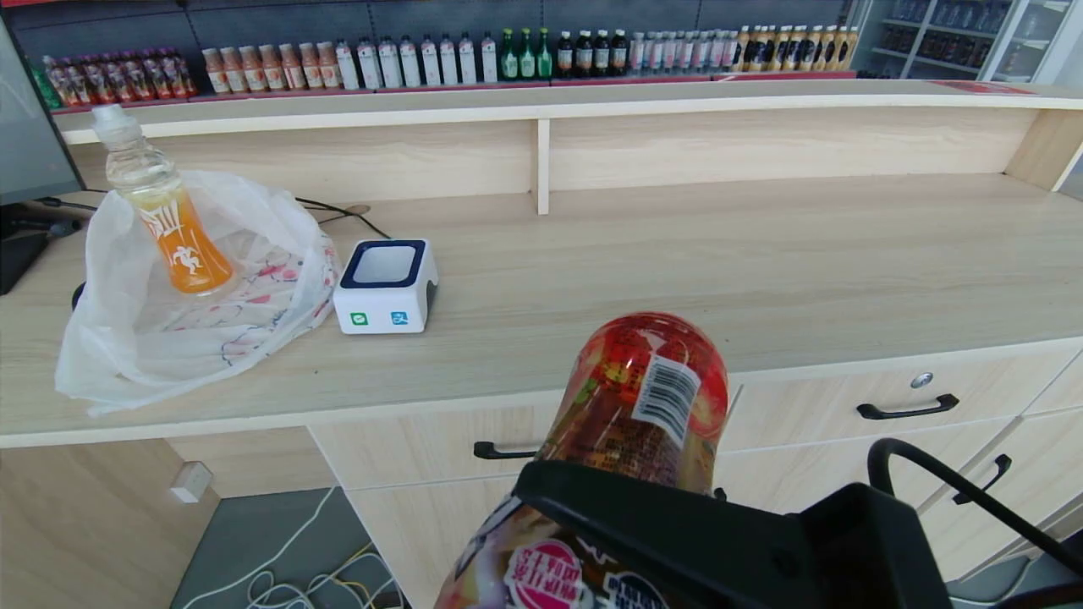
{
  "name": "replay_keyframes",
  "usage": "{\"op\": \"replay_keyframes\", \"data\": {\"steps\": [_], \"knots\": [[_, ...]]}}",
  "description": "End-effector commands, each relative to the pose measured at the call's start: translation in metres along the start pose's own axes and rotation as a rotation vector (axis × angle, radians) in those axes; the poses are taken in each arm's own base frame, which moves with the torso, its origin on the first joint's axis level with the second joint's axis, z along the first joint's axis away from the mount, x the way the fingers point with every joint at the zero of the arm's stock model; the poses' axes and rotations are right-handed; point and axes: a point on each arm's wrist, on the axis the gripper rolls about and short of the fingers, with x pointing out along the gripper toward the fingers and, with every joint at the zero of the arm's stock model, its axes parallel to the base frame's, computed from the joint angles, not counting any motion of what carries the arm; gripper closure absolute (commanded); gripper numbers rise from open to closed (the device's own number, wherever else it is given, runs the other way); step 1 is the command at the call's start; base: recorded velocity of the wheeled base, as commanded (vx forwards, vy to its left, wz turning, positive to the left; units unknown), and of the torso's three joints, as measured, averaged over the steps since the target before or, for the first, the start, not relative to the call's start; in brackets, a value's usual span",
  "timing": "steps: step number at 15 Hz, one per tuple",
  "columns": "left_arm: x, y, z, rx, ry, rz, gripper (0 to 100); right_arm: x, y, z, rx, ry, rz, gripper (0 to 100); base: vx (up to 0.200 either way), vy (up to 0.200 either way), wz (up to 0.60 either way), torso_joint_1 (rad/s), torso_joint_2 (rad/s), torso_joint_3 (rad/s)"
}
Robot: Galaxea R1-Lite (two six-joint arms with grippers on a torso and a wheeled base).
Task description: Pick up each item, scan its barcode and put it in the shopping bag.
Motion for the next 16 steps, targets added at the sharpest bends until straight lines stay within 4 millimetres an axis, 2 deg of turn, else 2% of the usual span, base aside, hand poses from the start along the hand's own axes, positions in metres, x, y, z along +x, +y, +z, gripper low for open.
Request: {"op": "replay_keyframes", "data": {"steps": [1,6,16], "knots": [[0.0,0.0,0.0,0.0,-0.001,-0.001,0,0.0006,-0.0011,0.0,-0.01,0.0,-0.006,100,0.0,0.0,0.0,0.0,0.0,0.0],[0.0,0.0,0.0,-0.001,-0.001,0.001,0,0.0017,-0.0042,-0.0003,-0.08,0.0,-0.02,100,0.0,0.0,0.0,0.0,0.0,0.0],[0.0,0.0,0.0,0.0,-0.001,0.001,0,0.0039,-0.004,-0.0002,-0.09,-0.01,-0.024,100,0.0,0.0,0.0,0.0,0.0,0.0]]}}
